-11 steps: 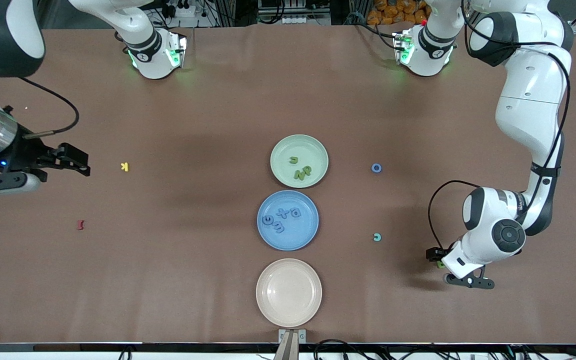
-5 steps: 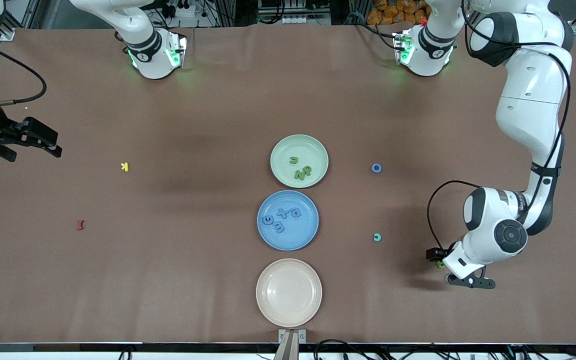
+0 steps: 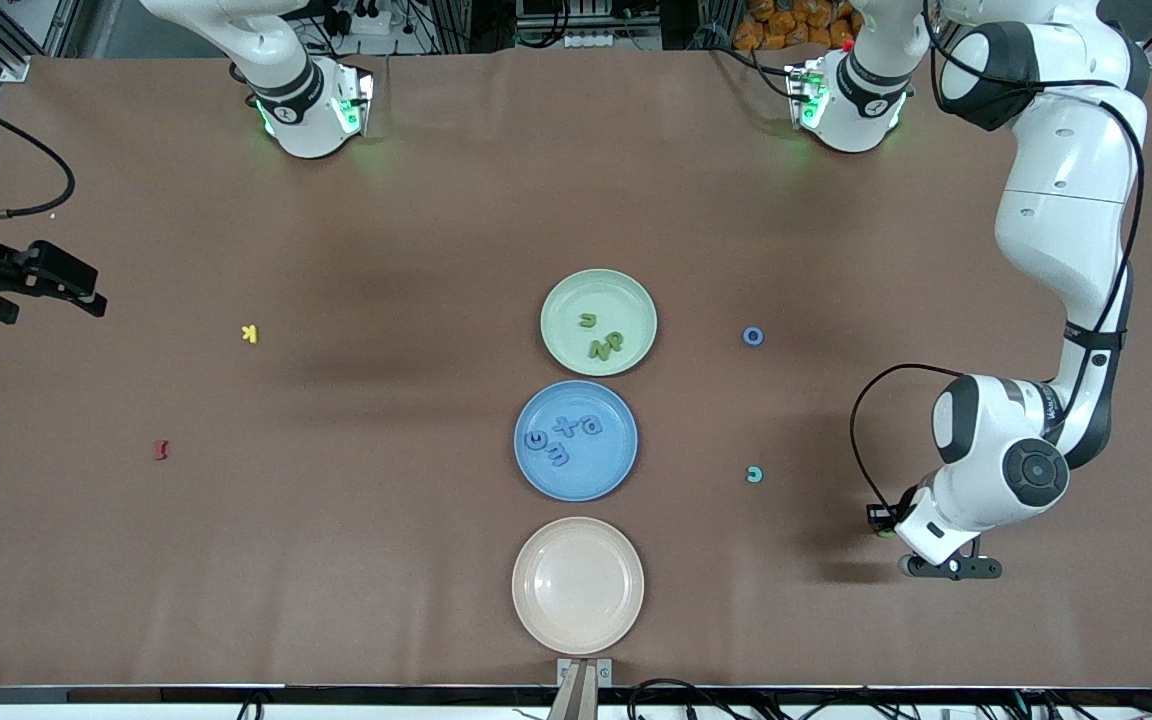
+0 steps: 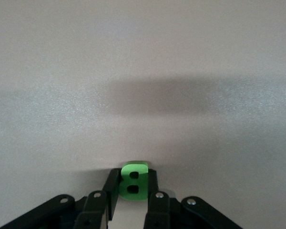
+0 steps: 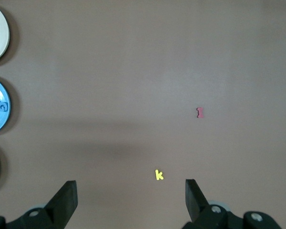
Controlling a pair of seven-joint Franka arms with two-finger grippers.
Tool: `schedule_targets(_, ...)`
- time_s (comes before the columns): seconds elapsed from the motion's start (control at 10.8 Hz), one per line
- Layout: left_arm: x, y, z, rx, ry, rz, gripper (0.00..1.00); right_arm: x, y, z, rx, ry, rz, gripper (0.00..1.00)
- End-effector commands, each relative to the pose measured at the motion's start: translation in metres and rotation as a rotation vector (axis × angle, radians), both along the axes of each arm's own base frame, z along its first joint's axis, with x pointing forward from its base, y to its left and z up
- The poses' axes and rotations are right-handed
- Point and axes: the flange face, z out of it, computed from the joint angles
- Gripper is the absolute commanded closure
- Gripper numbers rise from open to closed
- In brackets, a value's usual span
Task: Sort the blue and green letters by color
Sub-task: 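Carry B to the green plate and open the left gripper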
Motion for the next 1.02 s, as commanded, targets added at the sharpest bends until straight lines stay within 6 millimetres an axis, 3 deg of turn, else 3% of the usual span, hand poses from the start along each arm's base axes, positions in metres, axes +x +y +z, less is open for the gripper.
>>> schedule_targets(0.0, -0.001, -0.006, -0.002, -0.019, 0.011, 0.030, 1.00, -0.011, -0.009, -0.005, 0.016, -0.009, 0.008, 0.00)
schedule_targets(0.28, 0.001, -0.013, 0.018, -0.035, -0.006, 0.102, 1.00, -0.010, -0.002, -0.004, 0.016, -0.016, 0.020, 0.00)
schedule_targets(0.56, -0.003, -0.057, 0.028, -0.056, -0.006, 0.205, 1.00, -0.008, -0.002, -0.003, 0.015, -0.028, 0.019, 0.00)
schedule_targets(0.65, -0.003, -0.060, 0.033, -0.059, -0.010, 0.234, 1.00, -0.007, -0.001, -0.004, 0.014, -0.030, 0.021, 0.00)
schedule_targets(0.93, -0.023, -0.101, 0.043, -0.058, 0.017, 0.278, 1.00, -0.007, 0.007, -0.003, 0.015, -0.030, 0.027, 0.00)
